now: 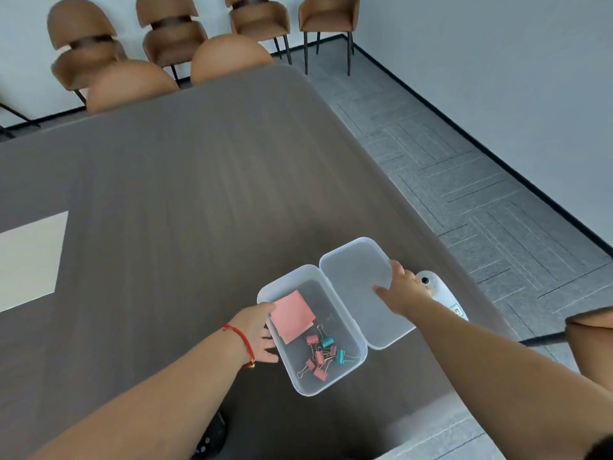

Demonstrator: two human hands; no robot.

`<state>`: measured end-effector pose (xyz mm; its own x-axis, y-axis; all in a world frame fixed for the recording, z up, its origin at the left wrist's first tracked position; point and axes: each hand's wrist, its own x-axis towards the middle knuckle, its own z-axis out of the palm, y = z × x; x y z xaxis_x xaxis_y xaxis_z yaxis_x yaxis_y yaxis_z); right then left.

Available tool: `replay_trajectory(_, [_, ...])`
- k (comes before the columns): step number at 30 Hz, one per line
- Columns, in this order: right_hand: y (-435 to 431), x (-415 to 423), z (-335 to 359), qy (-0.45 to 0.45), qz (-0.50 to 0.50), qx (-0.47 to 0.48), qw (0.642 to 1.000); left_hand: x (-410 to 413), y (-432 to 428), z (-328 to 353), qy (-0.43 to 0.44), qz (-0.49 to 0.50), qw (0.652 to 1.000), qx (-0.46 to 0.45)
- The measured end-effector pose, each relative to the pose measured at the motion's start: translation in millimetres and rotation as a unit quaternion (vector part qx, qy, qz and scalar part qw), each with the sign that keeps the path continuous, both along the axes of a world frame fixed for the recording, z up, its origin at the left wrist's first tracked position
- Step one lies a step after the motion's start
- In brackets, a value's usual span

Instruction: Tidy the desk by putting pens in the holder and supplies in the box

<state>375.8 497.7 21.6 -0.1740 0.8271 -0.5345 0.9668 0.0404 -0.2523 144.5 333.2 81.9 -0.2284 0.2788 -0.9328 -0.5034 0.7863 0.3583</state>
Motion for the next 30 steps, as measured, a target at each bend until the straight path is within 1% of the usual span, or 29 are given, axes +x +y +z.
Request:
replay_trajectory(2, [8, -1, 5, 0.006, -0.014, 0.009, 1.000, 0, 2, -2, -0.011, 0.005, 1.000, 0.007])
replay_trajectory(4, [12, -1, 18, 0.009, -0.007, 0.035, 0.999, -2, 4, -5, -0.014, 0.019, 1.000, 0.013])
replay_trajectory(8, [7, -3, 64, 0.030, 0.055, 0.113, 0.992, -9, 5, -7, -0.015, 0.030, 0.999, 0.007])
replay_trajectory(11, [-7, -10, 103, 0.077, 0.090, 0.142, 0.983, -16, 3, -11, -0.026, 0.023, 0.999, 0.010])
replay_trajectory(15, [-47, -37, 128, 0.170, 0.199, 0.129, 0.957, -18, 3, -12, -0.022, 0.025, 0.999, 0.005])
replay_trajectory(18, [-80, -65, 116, 0.210, 0.220, 0.074, 0.950, -20, 4, -15, -0.019, 0.031, 0.999, 0.003])
replay_trajectory(21, [-111, -90, 82, 0.190, 0.231, 0.034, 0.954, -23, 1, -19, -0.021, 0.035, 0.999, 0.005])
replay_trajectory(27, [-150, -119, 23, 0.076, 0.319, 0.113, 0.938, -21, -4, -25, -0.008, 0.028, 1.000, -0.006])
replay_trajectory(30, [-152, -122, 15, 0.053, 0.338, 0.123, 0.931, -20, -5, -22, -0.009, 0.010, 1.000, -0.014])
